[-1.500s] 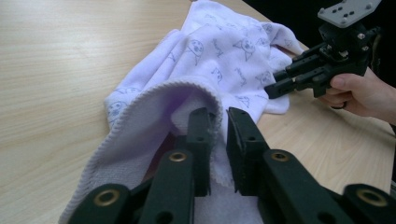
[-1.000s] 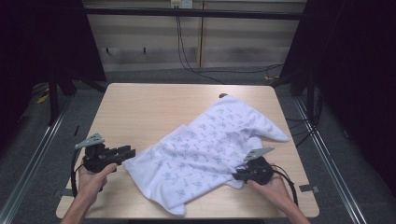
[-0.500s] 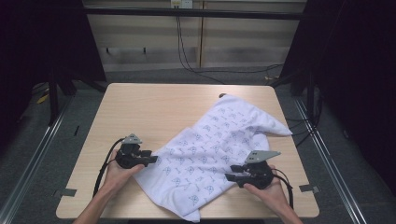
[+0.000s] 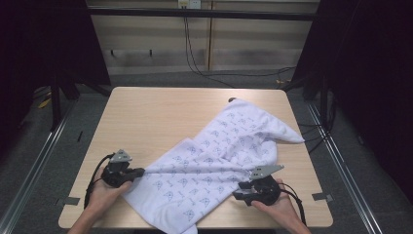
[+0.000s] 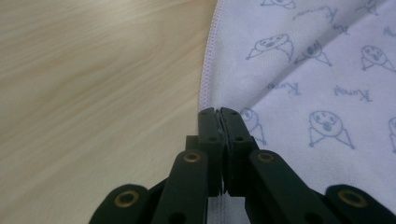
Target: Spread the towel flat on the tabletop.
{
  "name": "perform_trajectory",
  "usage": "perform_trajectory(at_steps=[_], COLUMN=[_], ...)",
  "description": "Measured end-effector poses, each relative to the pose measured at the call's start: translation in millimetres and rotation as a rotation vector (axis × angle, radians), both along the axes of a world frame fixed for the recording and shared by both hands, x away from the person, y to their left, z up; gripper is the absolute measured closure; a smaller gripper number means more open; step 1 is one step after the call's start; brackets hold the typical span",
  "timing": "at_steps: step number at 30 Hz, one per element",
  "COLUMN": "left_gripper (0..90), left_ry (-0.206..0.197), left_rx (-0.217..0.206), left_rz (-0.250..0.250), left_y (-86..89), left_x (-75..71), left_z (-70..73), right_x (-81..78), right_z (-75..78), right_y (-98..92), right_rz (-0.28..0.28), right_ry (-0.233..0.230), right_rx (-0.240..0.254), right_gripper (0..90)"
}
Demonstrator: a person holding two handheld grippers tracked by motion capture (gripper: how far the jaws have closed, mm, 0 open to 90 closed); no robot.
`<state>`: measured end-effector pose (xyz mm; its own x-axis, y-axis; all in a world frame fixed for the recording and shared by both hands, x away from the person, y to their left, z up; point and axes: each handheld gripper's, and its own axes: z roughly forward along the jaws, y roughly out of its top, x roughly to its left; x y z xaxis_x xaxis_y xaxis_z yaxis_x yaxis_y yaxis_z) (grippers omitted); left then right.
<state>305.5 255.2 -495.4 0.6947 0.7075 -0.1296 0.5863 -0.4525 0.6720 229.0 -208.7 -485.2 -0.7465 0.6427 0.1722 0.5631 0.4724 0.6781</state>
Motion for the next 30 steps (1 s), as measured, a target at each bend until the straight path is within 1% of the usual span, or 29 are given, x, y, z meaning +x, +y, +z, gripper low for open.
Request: perform_trajectory(at_steps=[1,2,3,4,6,7,8,9,10,11,12,13,14,15,16,17,18,19,20,21,22,23,24,25,26,27,28,29,30], left_gripper=[88.3,88.3,88.3,88.1,88.1,88.1,88.1,88.0,88.0,87.9,87.9,87.8,87.8,87.8,87.8,88.0,88.2,88.4,88.6,88.8,88.8,88.7,88.7,88.6,88.5,88.4,88.2,87.9,87.3], left_ry=[-0.002,0.006,0.011,0.016,0.019,0.026,0.030,0.034,0.041,0.052,0.059,0.061,0.066,0.063,0.056,0.045,0.047,0.043,0.039,0.047,0.061,0.083,0.115,0.124,0.125,0.134,0.134,0.136,0.143], left_rx=[0.003,-0.002,-0.016,-0.024,-0.022,-0.020,-0.027,-0.035,-0.039,-0.048,-0.057,-0.060,-0.057,-0.052,-0.041,-0.014,-0.007,-0.002,0.000,-0.010,-0.031,-0.071,-0.094,-0.107,-0.106,-0.111,-0.116,-0.117,-0.122], left_rz=[0.001,0.003,0.001,-0.004,-0.004,-0.017,-0.025,-0.036,-0.051,-0.066,-0.085,-0.098,-0.116,-0.134,-0.145,-0.138,-0.142,-0.145,-0.142,-0.138,-0.131,-0.132,-0.144,-0.151,-0.166,-0.199,-0.225,-0.232,-0.245], left_y=[4.1,6.9,9.7,10.9,10.2,9.3,7.7,5.2,2.6,0.1,-4.1,-7.1,-11.0,-15.8,-21.1,-26.3,-28.3,-29.7,-29.5,-28.5,-26.8,-26.6,-27.6,-29.4,-31.8,-35.3,-39.2,-41.2,-42.4], left_x=[-1.9,-3.6,-4.9,-5.3,-7.0,-7.5,-8.4,-10.1,-11.7,-13.0,-15.4,-16.9,-19.1,-22.0,-25.3,-28.7,-30.0,-31.3,-31.5,-30.5,-28.9,-27.6,-27.2,-28.4,-30.5,-33.4,-38.0,-40.5,-42.6], left_z=[0.3,0.3,-0.4,-0.7,-0.2,0.2,0.1,-0.1,-0.1,-0.1,-0.4,-0.4,0.1,0.4,0.9,2.5,3.1,3.2,3.2,2.8,2.2,1.7,1.6,1.1,1.1,0.9,0.8,0.9,1.7], right_x=[0.9,1.2,1.7,1.8,4.3,6.3,9.0,12.3,16.7,22.4,28.0,36.1,40.7,47.7,55.6,62.8,71.3,76.3,82.7,89.8,93.4,97.2,103.1,106.5,108.2,109.3,110.7,111.0,110.6], right_z=[-1.5,-2.1,-3.2,-5.0,-7.8,-7.7,-7.9,-9.0,-8.3,-8.3,-8.1,-7.8,-7.1,-6.5,-5.9,-3.9,0.5,3.8,8.0,13.2,15.5,18.7,22.7,24.2,24.9,25.1,24.5,23.9,23.6], right_y=[0.7,1.1,1.7,3.3,3.8,3.8,3.6,3.0,1.4,-1.4,-4.6,-10.5,-14.1,-20.5,-28.2,-36.0,-45.7,-52.0,-61.6,-74.1,-80.1,-85.4,-91.2,-92.3,-90.1,-86.7,-81.3,-75.2,-72.3], right_rz=[0.000,-0.003,0.003,-0.009,-0.020,-0.022,-0.028,-0.042,-0.060,-0.067,-0.098,-0.108,-0.126,-0.152,-0.175,-0.204,-0.246,-0.269,-0.308,-0.347,-0.365,-0.391,-0.431,-0.436,-0.437,-0.431,-0.412,-0.388,-0.366], right_ry=[0.003,0.011,0.010,0.005,-0.006,-0.008,-0.036,-0.056,-0.059,-0.059,-0.054,-0.038,-0.029,-0.031,-0.020,-0.020,-0.030,-0.039,-0.057,-0.067,-0.067,-0.091,-0.112,-0.105,-0.114,-0.121,-0.127,-0.129,-0.115], right_rx=[-0.006,-0.012,-0.016,-0.045,-0.064,-0.069,-0.093,-0.100,-0.119,-0.123,-0.130,-0.118,-0.123,-0.121,-0.105,-0.089,-0.086,-0.091,-0.078,-0.052,-0.037,-0.061,-0.037,-0.002,-0.005,-0.028,-0.033,-0.015,0.007], right_gripper=[54.9,54.8,55.0,56.1,58.8,61.7,65.1,69.8,80.4,84.1,86.0,87.2,87.8,88.0,88.1,88.2,88.3,88.4,88.6,88.6,88.7,88.7,88.7,88.7,88.6,88.3,87.2,80.8,74.7])
